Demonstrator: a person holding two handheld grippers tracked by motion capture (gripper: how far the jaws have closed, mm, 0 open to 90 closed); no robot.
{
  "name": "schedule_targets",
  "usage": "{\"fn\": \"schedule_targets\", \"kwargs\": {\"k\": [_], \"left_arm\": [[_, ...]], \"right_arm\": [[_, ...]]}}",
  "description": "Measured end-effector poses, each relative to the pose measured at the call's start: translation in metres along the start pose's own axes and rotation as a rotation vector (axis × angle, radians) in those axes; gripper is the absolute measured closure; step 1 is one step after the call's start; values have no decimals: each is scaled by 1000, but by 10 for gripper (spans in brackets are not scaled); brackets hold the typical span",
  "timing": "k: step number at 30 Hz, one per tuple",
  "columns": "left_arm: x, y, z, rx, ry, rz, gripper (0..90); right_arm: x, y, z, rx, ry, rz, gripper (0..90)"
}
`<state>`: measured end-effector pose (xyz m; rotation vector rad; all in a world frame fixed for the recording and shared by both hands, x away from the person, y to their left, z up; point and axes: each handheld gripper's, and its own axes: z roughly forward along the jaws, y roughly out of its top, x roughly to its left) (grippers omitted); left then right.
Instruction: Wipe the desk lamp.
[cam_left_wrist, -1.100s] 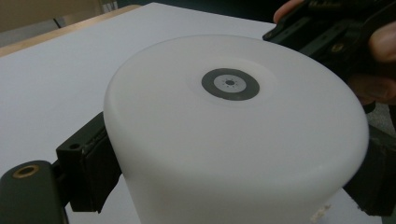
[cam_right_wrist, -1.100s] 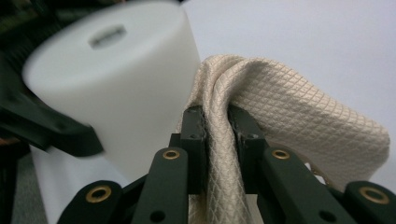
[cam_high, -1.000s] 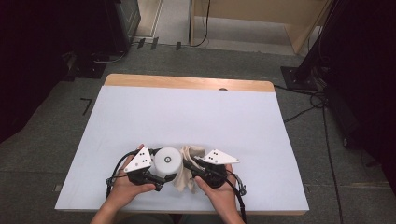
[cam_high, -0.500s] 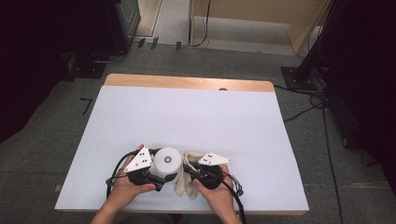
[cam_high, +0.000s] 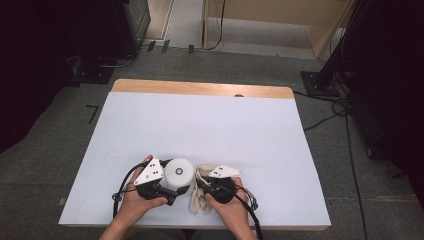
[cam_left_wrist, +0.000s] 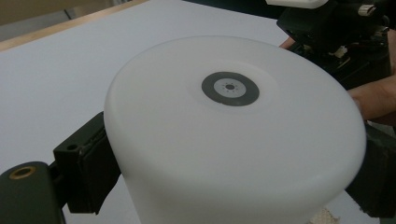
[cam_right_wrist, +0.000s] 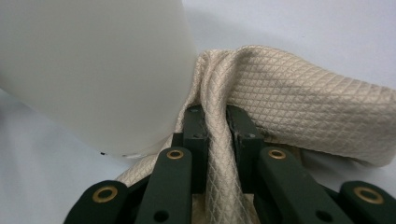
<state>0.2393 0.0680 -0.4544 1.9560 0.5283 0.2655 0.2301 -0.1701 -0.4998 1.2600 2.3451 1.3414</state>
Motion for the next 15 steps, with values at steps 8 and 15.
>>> {"fn": "schedule_targets", "kwargs": {"k": [8, 15], "left_arm": [[-23, 9, -5, 34, 156, -89, 23], [-37, 8, 3, 67, 294, -153, 22]], "right_arm": [[-2, 0, 1, -2, 10, 1, 799], [-1, -1, 2, -5, 7, 1, 798]]}}
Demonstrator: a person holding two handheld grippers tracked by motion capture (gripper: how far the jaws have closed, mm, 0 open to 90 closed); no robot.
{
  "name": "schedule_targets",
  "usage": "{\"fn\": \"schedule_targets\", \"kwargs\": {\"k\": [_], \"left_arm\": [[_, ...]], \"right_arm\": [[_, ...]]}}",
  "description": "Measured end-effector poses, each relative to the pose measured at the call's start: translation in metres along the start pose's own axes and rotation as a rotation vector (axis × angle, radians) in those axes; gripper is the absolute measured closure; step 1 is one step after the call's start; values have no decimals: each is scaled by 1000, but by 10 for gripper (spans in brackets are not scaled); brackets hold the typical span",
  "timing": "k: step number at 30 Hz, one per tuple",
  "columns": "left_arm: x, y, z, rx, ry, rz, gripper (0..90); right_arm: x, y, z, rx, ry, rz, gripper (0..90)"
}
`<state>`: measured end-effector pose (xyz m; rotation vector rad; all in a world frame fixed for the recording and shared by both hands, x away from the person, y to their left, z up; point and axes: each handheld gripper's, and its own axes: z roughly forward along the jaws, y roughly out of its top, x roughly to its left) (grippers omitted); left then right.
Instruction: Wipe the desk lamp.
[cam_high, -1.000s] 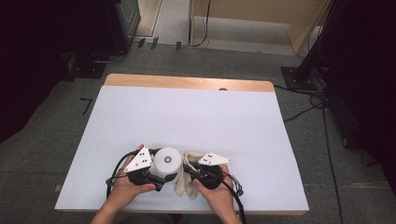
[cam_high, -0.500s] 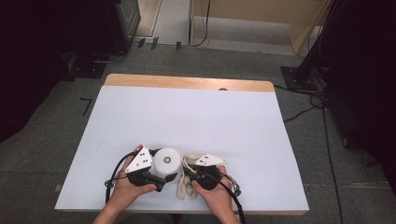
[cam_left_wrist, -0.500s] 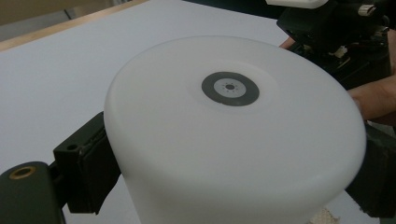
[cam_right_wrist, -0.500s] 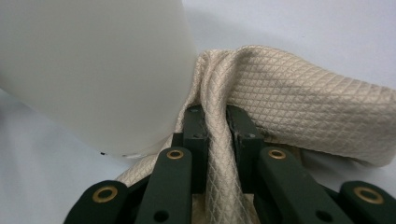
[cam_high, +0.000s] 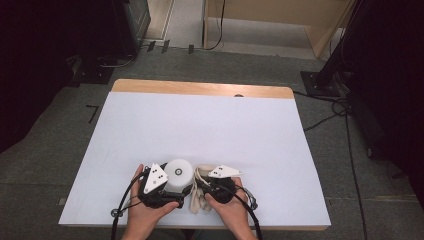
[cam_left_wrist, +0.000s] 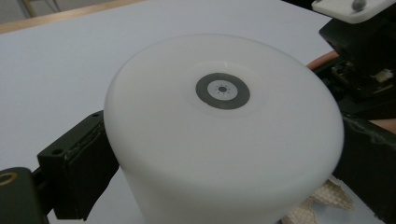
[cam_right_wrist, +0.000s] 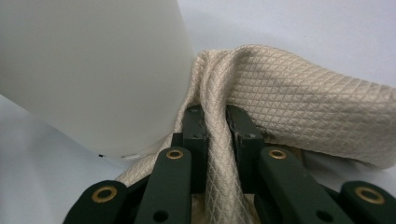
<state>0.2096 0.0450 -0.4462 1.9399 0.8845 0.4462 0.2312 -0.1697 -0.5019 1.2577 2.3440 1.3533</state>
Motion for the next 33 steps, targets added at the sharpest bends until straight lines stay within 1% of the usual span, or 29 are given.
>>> {"fn": "schedule_targets", "kwargs": {"k": [2, 3, 4, 6, 8, 11, 12, 13, 14, 16, 19, 20, 22, 23, 24, 25, 26, 27, 28, 29, 30, 33], "left_arm": [[-3, -1, 3, 8, 38, -15, 43], [-3, -1, 3, 5, 34, -30, 62], [-2, -1, 3, 4, 33, -35, 63], [-1, -1, 3, -2, 36, -24, 73], [1, -1, 2, -11, 25, -10, 80], [10, 1, 2, -12, -24, 10, 85], [13, 2, 3, -15, -46, 22, 86], [18, 1, 4, -25, -79, 37, 87], [21, 1, 4, -28, -96, 46, 87], [28, 0, 6, -45, -144, 78, 87], [37, 0, 7, -57, -238, 114, 88], [40, 0, 7, -58, -281, 132, 88], [43, 1, 6, -87, -347, 179, 89], [44, 1, 6, -89, -359, 189, 89], [44, 2, 6, -90, -369, 207, 89], [45, 2, 5, -90, -379, 212, 89], [45, 2, 5, -90, -379, 212, 89], [47, 2, 6, -91, -388, 205, 89], [48, 1, 7, -84, -395, 197, 89], [49, 0, 8, -73, -394, 194, 89], [49, -2, 9, -79, -395, 185, 88], [51, -3, 9, -82, -398, 166, 88]], "right_arm": [[0, 0, 0, 0, -2, 1, 798], [1, 0, 0, 0, -4, 0, 797], [1, 0, 0, 0, -5, -1, 797], [1, 0, 0, -1, -5, 0, 798], [1, 0, 1, -1, -7, 0, 798], [1, 0, 1, -4, -5, 2, 799], [1, 0, 0, -4, -4, 2, 799], [1, 0, 0, -6, -3, 3, 799], [1, 0, 1, -10, -2, 2, 799], [1, 0, 0, -17, 1, 3, 801], [3, 0, -1, -41, 2, 7, 803], [4, 1, -2, -53, 4, 2, 804], [6, 2, -3, -75, 5, 1, 806], [7, 3, -5, -91, 9, 0, 807], [8, 3, -6, -94, 7, 1, 807], [9, 4, -7, -102, 5, -2, 807], [10, 4, -8, -112, 4, -1, 807], [10, 4, -8, -112, 4, -1, 807], [11, 5, -11, -129, 11, 12, 809], [11, 6, -12, -134, 13, 14, 809], [12, 6, -13, -141, 12, 18, 810], [12, 11, -18, -170, 19, 9, 810]]}}
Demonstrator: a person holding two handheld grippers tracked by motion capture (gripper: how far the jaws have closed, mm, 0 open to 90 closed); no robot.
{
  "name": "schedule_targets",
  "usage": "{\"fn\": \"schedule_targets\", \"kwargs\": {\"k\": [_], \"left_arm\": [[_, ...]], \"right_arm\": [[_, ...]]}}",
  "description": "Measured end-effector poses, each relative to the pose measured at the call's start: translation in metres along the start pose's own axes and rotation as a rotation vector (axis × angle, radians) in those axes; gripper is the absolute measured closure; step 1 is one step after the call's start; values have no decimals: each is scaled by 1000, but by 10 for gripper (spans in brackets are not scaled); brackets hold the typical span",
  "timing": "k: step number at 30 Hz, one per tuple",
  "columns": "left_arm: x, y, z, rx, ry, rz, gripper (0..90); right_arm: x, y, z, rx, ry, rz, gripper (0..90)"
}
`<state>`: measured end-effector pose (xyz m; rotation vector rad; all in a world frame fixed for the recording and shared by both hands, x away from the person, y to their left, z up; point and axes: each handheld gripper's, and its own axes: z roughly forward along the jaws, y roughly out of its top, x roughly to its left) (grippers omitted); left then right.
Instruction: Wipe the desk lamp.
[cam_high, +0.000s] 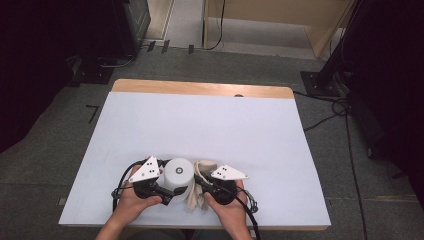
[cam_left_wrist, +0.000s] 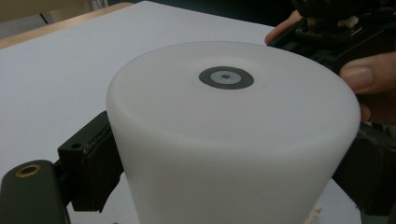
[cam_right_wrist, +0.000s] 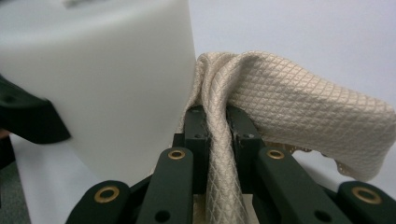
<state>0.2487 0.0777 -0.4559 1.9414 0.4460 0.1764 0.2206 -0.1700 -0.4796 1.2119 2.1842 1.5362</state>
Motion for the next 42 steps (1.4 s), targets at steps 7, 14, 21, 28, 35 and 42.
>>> {"fn": "schedule_targets", "kwargs": {"k": [7, 14, 21, 28, 35, 42], "left_arm": [[6, -5, -2, -35, -15, -50, 88], [5, -6, -3, -29, -18, -43, 88], [5, -6, -5, -23, -15, -40, 87], [1, -4, -3, -10, 3, -13, 88], [0, -3, 1, -49, 88, 42, 88], [2, -8, 3, -57, 100, 38, 88]], "right_arm": [[10, 21, -18, -89, 23, -34, 808], [17, 32, -28, -135, 31, -73, 805], [12, 20, -16, -66, 33, -33, 803], [3, -1, 3, 63, 1, 13, 805], [0, 4, 2, 53, 8, 21, 800], [-1, 1, 5, 89, 1, 27, 795]]}}
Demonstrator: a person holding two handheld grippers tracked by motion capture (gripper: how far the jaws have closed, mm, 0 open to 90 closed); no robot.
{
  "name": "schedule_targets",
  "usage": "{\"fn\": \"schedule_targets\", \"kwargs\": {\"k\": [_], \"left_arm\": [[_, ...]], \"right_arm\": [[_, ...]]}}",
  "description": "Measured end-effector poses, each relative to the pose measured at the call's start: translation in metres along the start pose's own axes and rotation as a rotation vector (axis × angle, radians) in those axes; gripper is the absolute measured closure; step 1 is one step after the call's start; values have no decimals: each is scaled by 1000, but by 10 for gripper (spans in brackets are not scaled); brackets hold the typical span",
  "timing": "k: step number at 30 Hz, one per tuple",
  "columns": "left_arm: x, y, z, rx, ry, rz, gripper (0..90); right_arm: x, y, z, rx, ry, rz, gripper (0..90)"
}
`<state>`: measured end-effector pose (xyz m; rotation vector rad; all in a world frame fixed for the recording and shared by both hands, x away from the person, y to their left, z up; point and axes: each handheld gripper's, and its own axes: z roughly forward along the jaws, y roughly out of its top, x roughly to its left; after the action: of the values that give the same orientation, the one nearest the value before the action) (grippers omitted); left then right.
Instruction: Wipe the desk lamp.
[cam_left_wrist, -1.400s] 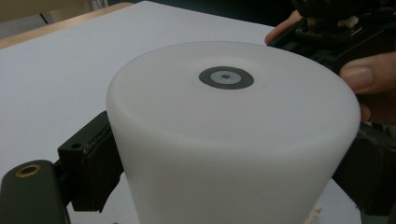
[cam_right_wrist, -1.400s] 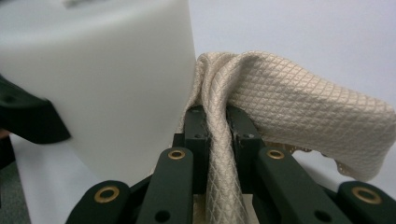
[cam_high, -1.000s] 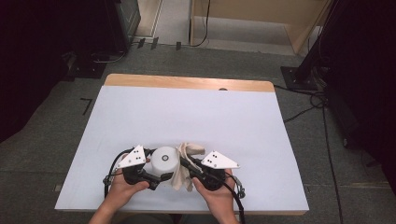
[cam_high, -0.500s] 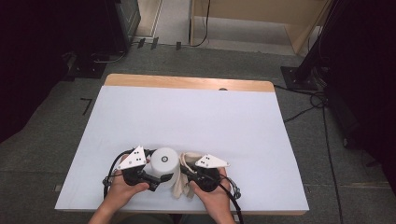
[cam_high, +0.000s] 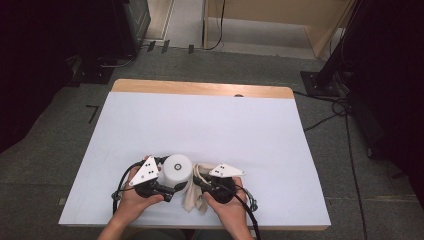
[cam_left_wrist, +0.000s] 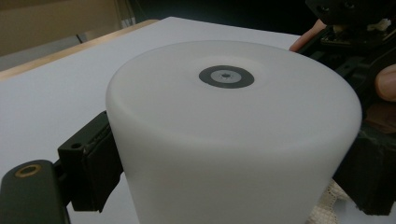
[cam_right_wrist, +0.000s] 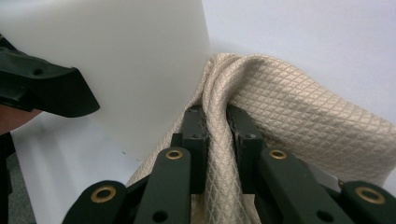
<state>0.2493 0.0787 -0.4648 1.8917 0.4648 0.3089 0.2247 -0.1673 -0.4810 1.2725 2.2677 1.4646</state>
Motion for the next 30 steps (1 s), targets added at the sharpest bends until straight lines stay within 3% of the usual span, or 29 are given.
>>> {"fn": "schedule_targets", "kwargs": {"k": [4, 9, 10, 13, 17, 27, 30], "left_arm": [[2, -2, -3, 8, -9, -7, 87], [1, -1, -3, 17, -7, -5, 86], [1, -2, -3, 14, -10, -12, 85], [1, -3, -2, 12, -14, -19, 83], [1, -3, -2, 12, -14, -23, 82], [1, -3, -2, 16, -10, -24, 82], [1, -3, -2, 15, -10, -24, 82]], "right_arm": [[3, 8, -6, -47, 36, 5, 796], [8, 21, -18, -112, 46, -11, 799], [14, 28, -27, -158, 51, -29, 798], [17, 32, -31, -183, 51, -61, 796], [12, 23, -21, -144, 37, -45, 796], [-4, -8, 13, 44, -6, -2, 797], [-6, -14, 17, 65, -8, 26, 798]]}}
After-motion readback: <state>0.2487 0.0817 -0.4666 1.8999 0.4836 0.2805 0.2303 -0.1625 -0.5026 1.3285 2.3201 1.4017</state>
